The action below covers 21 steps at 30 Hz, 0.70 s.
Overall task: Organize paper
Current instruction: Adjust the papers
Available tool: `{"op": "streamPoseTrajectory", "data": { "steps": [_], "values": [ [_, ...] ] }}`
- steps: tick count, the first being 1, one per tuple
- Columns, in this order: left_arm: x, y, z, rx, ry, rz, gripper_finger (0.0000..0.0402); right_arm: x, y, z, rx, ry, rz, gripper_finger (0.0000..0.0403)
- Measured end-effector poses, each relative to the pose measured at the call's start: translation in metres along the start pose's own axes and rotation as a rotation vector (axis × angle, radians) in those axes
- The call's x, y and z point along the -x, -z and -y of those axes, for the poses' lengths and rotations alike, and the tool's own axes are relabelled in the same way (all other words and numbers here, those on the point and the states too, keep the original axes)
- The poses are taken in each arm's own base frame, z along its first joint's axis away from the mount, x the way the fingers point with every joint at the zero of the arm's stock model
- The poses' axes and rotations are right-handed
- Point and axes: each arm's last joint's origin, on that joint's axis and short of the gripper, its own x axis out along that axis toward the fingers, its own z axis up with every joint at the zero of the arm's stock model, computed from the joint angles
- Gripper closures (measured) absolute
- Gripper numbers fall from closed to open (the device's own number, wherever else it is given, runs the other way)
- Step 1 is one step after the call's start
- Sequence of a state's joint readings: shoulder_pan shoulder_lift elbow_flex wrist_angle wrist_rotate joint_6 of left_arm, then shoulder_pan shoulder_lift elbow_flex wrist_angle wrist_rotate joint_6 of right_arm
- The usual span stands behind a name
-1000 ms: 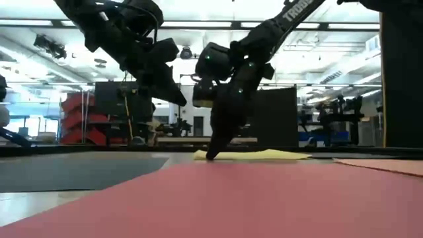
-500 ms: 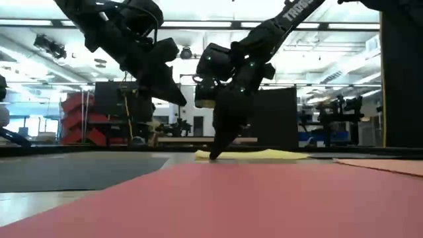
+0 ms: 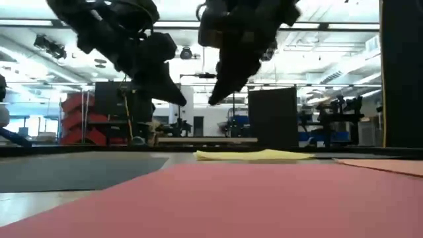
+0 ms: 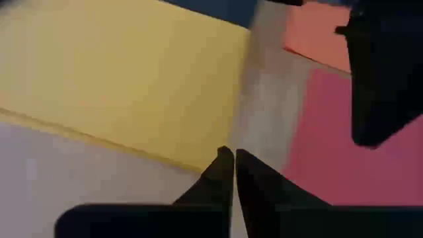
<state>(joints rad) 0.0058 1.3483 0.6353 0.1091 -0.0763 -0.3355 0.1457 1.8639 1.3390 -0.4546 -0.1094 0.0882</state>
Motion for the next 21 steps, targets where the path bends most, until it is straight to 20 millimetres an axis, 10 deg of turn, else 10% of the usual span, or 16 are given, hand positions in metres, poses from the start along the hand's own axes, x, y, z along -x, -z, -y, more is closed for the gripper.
{"op": "streamPoseTrajectory", "data": {
  "steps": [10, 21],
  "values": [
    [0.01, 0.024, 0.055, -0.046, 0.107, -0.004, 0.0402, -0.024, 0.032, -0.098, -0.076, -0.119, 0.022, 0.0403],
    [0.017, 0.035, 0.075, -0.069, 0.139, -0.01, 0.0402, -0.07, 0.063, -0.121, -0.216, -0.077, -0.103, 0.0403]
  ]
}}
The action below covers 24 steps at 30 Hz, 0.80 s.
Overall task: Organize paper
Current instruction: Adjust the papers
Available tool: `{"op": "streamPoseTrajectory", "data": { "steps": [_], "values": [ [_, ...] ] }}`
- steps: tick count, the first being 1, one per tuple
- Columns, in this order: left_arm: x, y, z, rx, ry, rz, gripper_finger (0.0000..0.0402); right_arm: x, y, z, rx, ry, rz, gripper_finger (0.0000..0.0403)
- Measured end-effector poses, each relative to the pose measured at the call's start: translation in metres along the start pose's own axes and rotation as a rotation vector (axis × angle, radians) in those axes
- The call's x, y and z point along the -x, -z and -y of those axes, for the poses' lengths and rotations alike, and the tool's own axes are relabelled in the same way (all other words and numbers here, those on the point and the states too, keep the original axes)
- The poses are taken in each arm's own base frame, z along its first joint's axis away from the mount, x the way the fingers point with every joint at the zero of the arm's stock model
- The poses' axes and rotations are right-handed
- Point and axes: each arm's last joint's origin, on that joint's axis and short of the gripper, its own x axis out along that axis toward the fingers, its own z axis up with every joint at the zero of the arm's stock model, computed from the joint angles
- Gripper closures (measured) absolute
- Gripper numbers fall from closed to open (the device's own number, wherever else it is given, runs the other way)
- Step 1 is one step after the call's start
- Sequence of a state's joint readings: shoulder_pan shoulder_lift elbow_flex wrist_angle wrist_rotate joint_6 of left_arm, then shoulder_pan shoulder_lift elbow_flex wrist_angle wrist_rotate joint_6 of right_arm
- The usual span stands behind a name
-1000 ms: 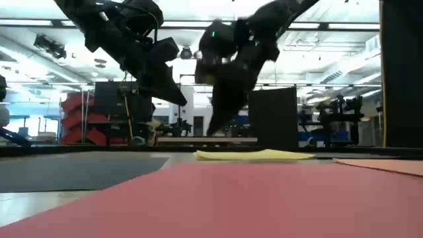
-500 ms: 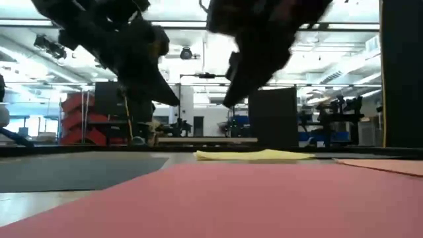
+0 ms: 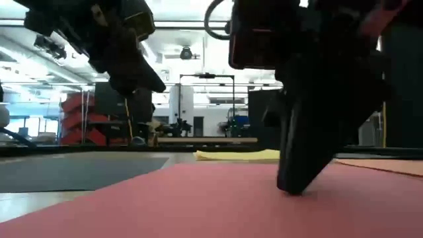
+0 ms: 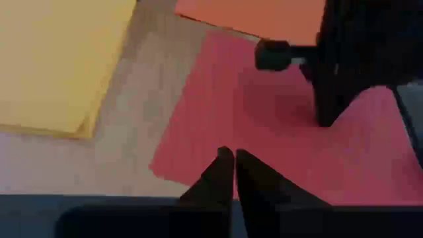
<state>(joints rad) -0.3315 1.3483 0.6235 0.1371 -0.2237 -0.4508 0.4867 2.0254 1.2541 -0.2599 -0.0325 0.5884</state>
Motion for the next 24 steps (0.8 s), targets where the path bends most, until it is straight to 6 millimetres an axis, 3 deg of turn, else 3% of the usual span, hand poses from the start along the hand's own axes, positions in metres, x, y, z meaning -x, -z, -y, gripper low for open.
{"op": "streamPoseTrajectory", "data": {
  "steps": [6, 24],
  "values": [
    [0.001, 0.001, 0.003, -0.006, 0.009, -0.003, 0.0402, 0.004, 0.002, 0.005, 0.005, 0.043, -0.043, 0.0403],
    [0.001, 0.001, 0.002, -0.01, -0.005, 0.002, 0.0402, 0.008, -0.006, 0.045, 0.129, 0.038, -0.191, 0.0403]
  ]
}}
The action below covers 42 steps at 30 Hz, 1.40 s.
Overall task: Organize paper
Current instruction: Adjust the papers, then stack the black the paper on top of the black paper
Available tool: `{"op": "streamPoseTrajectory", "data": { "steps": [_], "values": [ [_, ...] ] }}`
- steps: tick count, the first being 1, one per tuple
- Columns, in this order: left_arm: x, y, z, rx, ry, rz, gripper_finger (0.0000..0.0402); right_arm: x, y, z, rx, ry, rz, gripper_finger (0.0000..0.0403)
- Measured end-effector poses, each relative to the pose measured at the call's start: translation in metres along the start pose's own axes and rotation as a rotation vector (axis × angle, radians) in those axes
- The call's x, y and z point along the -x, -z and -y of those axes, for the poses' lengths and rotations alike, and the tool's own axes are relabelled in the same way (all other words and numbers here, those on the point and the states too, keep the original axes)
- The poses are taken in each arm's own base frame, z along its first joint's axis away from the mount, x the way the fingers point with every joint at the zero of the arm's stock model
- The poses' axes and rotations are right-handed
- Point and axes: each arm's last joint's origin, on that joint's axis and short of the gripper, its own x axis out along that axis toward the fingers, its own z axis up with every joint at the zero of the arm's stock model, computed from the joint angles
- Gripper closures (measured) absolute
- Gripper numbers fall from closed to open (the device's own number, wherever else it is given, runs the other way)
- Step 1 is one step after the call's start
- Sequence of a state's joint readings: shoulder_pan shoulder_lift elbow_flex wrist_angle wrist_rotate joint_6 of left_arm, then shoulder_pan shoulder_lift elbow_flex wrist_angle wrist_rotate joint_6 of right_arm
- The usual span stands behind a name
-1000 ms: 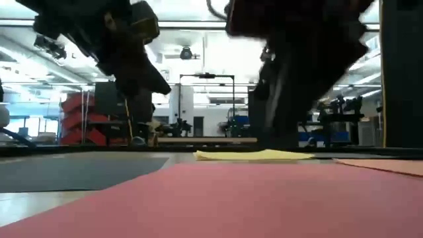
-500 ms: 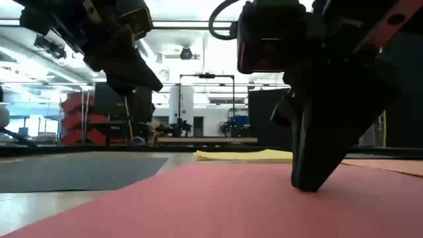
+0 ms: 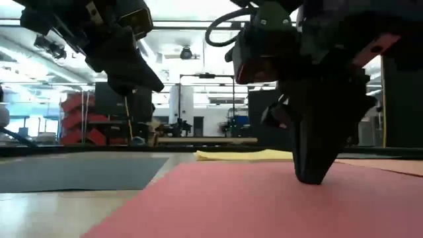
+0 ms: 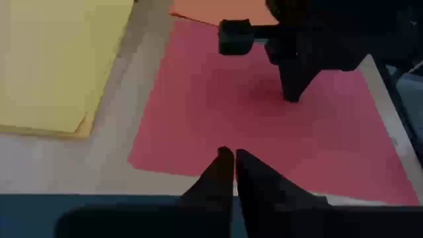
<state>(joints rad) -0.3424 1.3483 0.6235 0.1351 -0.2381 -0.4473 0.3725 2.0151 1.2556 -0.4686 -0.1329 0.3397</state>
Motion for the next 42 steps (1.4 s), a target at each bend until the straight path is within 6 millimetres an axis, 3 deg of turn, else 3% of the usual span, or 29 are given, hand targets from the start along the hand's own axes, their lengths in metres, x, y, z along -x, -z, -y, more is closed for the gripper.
{"op": "streamPoseTrajectory", "data": {
  "steps": [6, 15, 21, 25, 28, 33, 42],
  "values": [
    [0.0, 0.0, 0.0, -0.001, -0.001, -0.003, 0.0402, 0.007, -0.003, 0.007, 0.0, -0.006, 0.01, 0.0403],
    [0.0, 0.003, -0.002, -0.006, -0.015, -0.032, 0.0402, 0.039, -0.007, 0.005, 0.01, 0.014, 0.095, 0.0403],
    [0.0, 0.004, -0.002, -0.008, -0.021, -0.044, 0.0402, 0.041, -0.008, 0.005, 0.004, 0.025, 0.113, 0.0403],
    [0.001, 0.015, -0.008, 0.017, -0.077, -0.152, 0.0402, 0.043, -0.016, 0.011, -0.054, 0.107, 0.204, 0.0403],
    [0.005, 0.024, -0.012, 0.055, -0.112, -0.255, 0.0402, 0.047, -0.027, 0.02, -0.123, 0.119, 0.303, 0.0403],
    [0.018, 0.028, -0.003, 0.086, -0.08, -0.302, 0.0402, 0.058, -0.049, 0.045, -0.19, -0.007, 0.448, 0.0396],
    [0.037, 0.045, 0.029, 0.122, -0.052, -0.296, 0.0402, 0.083, -0.068, 0.123, -0.259, -0.021, 0.615, 0.0336]
  ]
}}
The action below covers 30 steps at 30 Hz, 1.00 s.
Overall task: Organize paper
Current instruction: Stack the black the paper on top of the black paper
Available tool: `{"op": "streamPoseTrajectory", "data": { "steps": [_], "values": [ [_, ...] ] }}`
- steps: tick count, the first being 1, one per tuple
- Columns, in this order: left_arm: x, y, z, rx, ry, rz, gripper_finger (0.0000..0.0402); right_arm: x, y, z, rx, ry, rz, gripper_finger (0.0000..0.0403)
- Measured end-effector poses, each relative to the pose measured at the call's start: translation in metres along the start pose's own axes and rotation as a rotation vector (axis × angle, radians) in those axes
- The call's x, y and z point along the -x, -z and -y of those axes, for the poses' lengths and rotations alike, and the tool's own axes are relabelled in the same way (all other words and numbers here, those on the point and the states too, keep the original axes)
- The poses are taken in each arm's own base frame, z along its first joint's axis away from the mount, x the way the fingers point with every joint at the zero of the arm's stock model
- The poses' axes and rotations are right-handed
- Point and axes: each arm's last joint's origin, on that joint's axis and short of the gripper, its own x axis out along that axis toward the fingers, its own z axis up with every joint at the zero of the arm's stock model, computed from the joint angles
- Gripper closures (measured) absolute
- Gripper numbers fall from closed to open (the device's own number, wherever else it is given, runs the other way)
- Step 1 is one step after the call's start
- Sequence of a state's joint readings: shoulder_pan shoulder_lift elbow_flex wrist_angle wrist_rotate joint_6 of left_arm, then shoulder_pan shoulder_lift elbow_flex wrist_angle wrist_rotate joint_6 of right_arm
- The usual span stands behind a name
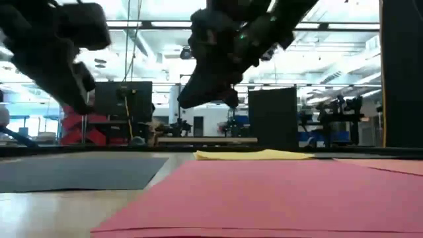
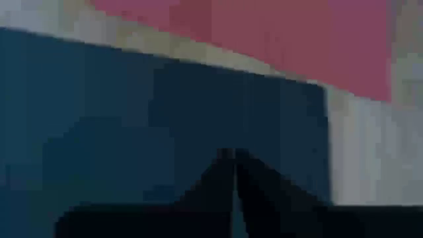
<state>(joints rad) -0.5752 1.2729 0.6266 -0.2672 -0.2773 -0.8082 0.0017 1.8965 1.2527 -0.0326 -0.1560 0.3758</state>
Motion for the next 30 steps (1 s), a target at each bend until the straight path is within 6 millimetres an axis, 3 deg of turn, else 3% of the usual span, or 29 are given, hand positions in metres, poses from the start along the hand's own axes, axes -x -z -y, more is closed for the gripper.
{"op": "streamPoseTrajectory", "data": {
  "steps": [8, 15, 22, 27, 30],
  "values": [
    [-0.01, 0.023, 0.013, 0.023, -0.014, -0.073, 0.0402, 0.008, -0.015, 0.04, -0.006, 0.054, 0.033, 0.027],
    [-0.035, 0.031, -0.001, -0.017, -0.148, -0.178, 0.0402, 0.011, -0.019, 0.051, -0.001, 0.104, 0.056, 0.0247],
    [-0.045, 0.023, -0.016, -0.067, -0.192, -0.224, 0.0402, -0.02, -0.024, 0.073, -0.03, 0.105, 0.021, 0.0247],
    [-0.046, 0.016, -0.025, -0.085, -0.21, -0.237, 0.0402, -0.037, -0.04, 0.081, -0.005, 0.121, 0.01, 0.0247],
    [-0.047, 0.014, -0.032, -0.097, -0.234, -0.25, 0.0402, -0.045, -0.042, 0.097, -0.023, 0.171, -0.032, 0.0247]
  ]
}}
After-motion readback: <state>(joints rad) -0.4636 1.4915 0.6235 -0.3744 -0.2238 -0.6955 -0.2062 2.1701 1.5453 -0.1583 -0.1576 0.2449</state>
